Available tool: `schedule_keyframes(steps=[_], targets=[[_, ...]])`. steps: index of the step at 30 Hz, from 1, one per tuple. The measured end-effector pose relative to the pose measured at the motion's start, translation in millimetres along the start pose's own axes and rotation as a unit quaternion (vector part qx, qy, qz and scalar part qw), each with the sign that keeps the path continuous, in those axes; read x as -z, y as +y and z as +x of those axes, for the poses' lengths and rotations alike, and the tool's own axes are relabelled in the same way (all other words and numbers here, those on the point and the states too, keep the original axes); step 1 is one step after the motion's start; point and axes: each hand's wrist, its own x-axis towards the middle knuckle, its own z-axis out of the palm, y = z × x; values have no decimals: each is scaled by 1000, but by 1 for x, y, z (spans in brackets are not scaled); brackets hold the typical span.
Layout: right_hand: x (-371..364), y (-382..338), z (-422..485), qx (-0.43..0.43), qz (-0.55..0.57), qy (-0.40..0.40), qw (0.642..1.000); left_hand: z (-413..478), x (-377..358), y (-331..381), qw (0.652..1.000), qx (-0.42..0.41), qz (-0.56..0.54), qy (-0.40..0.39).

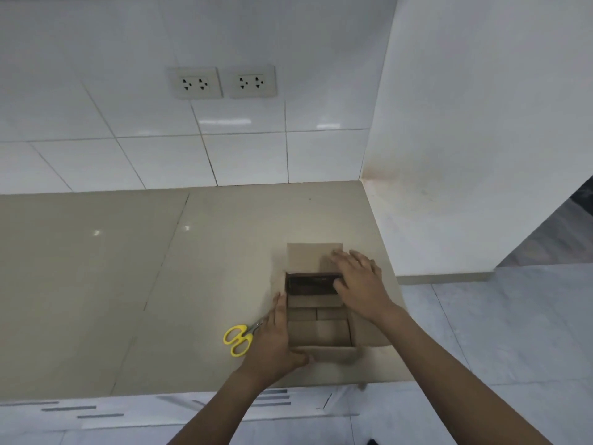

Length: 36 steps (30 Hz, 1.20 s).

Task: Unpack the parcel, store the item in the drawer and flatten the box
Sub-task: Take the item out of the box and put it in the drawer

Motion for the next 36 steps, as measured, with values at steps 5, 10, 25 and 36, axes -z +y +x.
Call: schedule_keyframes(steps=[5,10,25,36], targets=[[-13,9,12,-29,31,-74,996,1,-1,0,1000,5,17,8],[-27,15,14,20,8,-70,997,11,2,8,999,13,40,10],[-33,29,57,35,-75,-72,994,50,11,13,999,18,45,-19],[-40,24,60,14,-117,-66,991,49,11,12,999,15,51,-7]])
